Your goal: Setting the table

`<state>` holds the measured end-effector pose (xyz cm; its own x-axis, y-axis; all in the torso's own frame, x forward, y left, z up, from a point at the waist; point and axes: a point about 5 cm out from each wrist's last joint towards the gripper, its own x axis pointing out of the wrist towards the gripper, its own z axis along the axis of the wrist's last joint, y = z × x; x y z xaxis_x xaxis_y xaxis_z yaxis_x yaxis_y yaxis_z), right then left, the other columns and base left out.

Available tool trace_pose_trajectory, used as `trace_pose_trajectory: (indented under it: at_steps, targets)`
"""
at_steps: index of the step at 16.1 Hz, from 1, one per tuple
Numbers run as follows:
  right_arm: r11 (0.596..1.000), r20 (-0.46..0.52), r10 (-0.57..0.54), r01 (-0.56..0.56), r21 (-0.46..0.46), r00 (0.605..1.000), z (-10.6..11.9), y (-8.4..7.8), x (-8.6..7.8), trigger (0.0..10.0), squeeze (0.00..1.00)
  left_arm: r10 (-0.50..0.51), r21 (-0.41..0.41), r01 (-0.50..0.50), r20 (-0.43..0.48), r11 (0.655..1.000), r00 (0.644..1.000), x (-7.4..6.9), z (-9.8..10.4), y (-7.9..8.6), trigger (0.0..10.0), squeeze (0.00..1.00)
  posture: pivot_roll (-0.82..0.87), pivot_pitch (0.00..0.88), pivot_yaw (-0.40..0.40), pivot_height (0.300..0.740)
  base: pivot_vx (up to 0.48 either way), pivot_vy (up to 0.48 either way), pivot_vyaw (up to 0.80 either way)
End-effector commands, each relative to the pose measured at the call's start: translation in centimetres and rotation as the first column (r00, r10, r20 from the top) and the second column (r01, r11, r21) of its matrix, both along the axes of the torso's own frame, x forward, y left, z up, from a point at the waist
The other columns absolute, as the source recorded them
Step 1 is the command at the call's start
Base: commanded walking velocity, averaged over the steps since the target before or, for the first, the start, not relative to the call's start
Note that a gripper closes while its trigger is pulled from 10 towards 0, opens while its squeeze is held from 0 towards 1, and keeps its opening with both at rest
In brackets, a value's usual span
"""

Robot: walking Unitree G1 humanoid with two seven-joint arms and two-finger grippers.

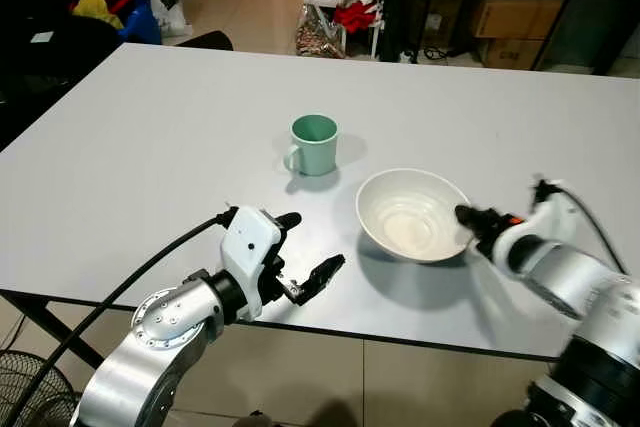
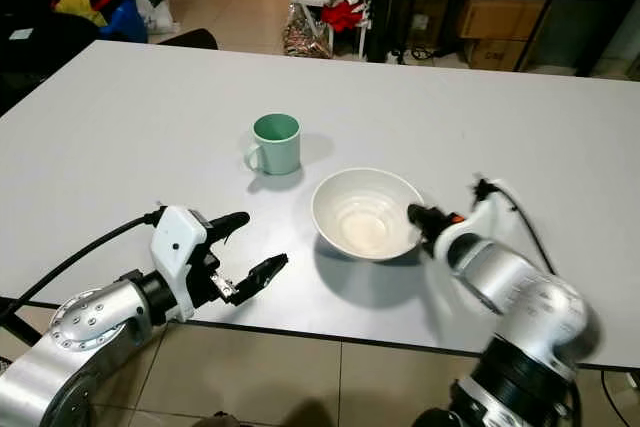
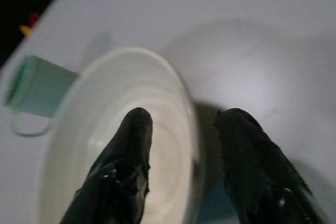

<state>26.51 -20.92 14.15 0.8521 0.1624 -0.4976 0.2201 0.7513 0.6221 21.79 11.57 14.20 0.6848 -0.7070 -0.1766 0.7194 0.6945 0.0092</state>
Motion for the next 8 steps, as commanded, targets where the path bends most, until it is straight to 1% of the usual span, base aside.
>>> trace_pose_trajectory:
  at_steps: [1, 2, 3, 4, 5, 6, 7, 8]
  targets:
    - [0.998, 0.076, 0.054, -0.055, 0.012, 0.996, 1.1, -0.2, -0.8, 10.0, 1.00, -0.004, -0.035, 0.005, 0.037, 0.999, 0.999, -0.2, 0.8, 0.2, 10.0, 0.00, 0.08, 0.000, 0.014, 0.740, 0.000, 0.000, 0.00]
    - [0.996, 0.105, 0.083, -0.084, 0.005, 0.991, 1.3, -0.3, -1.3, 10.0, 1.00, -0.007, -0.050, 0.009, 0.044, 0.999, 0.999, -0.2, 1.1, 0.2, 10.0, 0.00, 0.08, 0.000, 0.019, 0.740, 0.000, 0.000, 0.00]
    - [0.995, 0.135, 0.104, -0.101, -0.023, 0.985, 1.7, -0.5, -1.7, 10.0, 1.00, 0.001, -0.057, 0.002, 0.050, 0.998, 0.999, -0.1, 1.2, 0.3, 10.0, 0.00, 0.08, 0.000, 0.025, 0.740, 0.000, 0.000, 0.00]
    - [0.988, 0.167, 0.143, -0.131, -0.086, 0.975, 2.3, -0.7, -2.3, 10.0, 1.00, 0.024, -0.057, -0.021, 0.060, 0.998, 0.998, 0.2, 1.4, 0.5, 10.0, 0.00, 0.09, 0.000, 0.029, 0.740, 0.000, 0.000, 0.00]
    - [0.982, 0.203, 0.157, -0.130, -0.139, 0.966, 2.9, -0.8, -2.6, 10.0, 1.00, 0.057, -0.055, -0.052, 0.080, 0.997, 0.995, 0.4, 1.6, 0.7, 10.0, 0.00, 0.08, 0.000, 0.039, 0.740, 0.000, 0.000, 0.00]
    - [0.966, 0.267, 0.166, -0.102, -0.238, 0.949, 4.0, -1.0, -2.8, 10.0, 1.00, 0.162, -0.066, -0.155, 0.121, 0.986, 0.979, 1.2, 2.0, 1.3, 10.0, 0.00, 0.08, 0.000, 0.049, 0.740, 0.000, 0.000, 0.00]
    - [0.939, 0.326, 0.176, -0.059, -0.339, 0.929, 5.2, -0.8, -2.8, 10.0, 1.00, 0.283, -0.085, -0.272, 0.154, 0.958, 0.947, 2.0, 2.5, 2.0, 10.0, 0.00, 0.08, 0.000, 0.058, 0.740, 0.000, 0.000, 0.00]
    - [0.916, 0.378, 0.219, -0.056, -0.397, 0.900, 6.1, 0.3, -2.7, 10.0, 1.00, 0.335, -0.079, -0.326, 0.160, 0.942, 0.929, 2.2, 2.5, 2.3, 10.0, 0.00, 0.08, 0.000, 0.061, 0.740, 0.000, 0.000, 0.64]
